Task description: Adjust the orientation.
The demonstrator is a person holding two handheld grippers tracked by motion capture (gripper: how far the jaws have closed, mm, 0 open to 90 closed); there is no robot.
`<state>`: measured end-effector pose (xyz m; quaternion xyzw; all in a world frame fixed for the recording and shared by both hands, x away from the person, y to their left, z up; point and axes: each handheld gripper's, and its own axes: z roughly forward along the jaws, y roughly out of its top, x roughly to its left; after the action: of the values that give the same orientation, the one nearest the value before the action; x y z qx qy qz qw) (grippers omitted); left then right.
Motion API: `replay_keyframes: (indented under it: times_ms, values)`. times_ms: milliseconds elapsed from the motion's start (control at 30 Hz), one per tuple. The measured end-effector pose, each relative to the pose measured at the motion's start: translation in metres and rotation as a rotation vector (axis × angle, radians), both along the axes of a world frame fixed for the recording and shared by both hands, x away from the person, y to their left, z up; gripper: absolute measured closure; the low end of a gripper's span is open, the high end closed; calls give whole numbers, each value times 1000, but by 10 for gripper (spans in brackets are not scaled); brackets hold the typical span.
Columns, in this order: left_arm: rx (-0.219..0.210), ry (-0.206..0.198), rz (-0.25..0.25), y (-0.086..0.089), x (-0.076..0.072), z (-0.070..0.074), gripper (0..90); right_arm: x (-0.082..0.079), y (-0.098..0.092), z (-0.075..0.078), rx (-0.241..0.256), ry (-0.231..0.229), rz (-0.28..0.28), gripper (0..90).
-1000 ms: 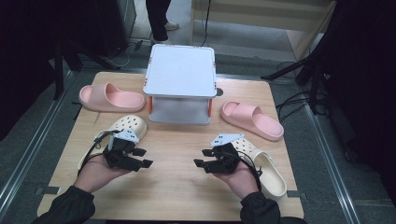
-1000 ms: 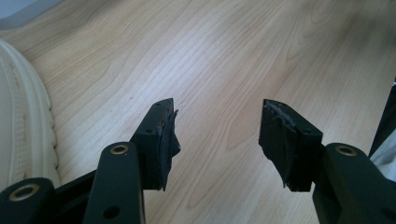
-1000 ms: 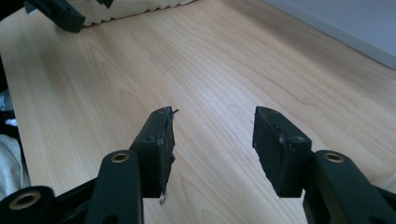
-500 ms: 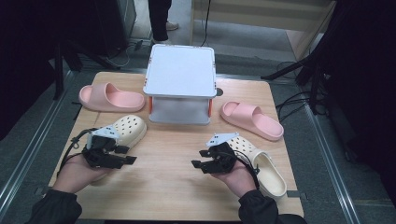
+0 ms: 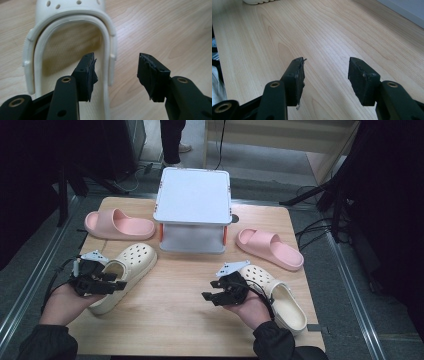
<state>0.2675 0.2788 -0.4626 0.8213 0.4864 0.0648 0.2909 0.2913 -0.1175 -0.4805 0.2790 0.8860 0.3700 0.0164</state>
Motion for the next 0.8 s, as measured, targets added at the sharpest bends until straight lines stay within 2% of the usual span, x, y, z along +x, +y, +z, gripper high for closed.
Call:
replay_keyframes:
  times_ms: [67, 100, 133, 200, 233, 267, 300, 333, 533, 600, 700, 800]
  values:
    - [24, 15, -17, -8, 11, -9, 498, 0, 1, 0, -5, 0, 2, 475]
    - [24, 15, -17, -8, 11, -9, 522, 0, 1, 0, -5, 0, 2, 475]
    - [13, 41, -39, -13, 18, -14, 575, 0, 1, -1, -6, 2, 2, 475]
    - [26, 41, -34, -15, 21, -17, 630, 0, 1, -1, -8, 5, 0, 475]
    - [41, 38, -27, -17, 23, -18, 630, 0, 1, -1, -8, 5, 0, 475]
    - [58, 20, -23, -17, 25, -21, 723, 0, 1, -1, -8, 4, 3, 478]
    - [58, 20, -23, -17, 25, -21, 740, 0, 1, -1, -8, 4, 3, 478]
    - [64, -1, -23, -15, 25, -18, 760, 0, 0, -1, -8, 6, 6, 479]
    - [58, -21, -2, -9, 23, -10, 773, 0, 1, -1, -8, 5, 10, 483]
    - [23, -30, 2, -7, 20, -1, 773, 0, 1, -1, -5, 8, 7, 483]
    - [38, -47, -17, -11, 17, 5, 774, 0, 1, -1, -6, 8, 7, 483]
    - [35, -67, -39, -21, 14, 14, 773, 0, 0, -1, -4, 8, 1, 483]
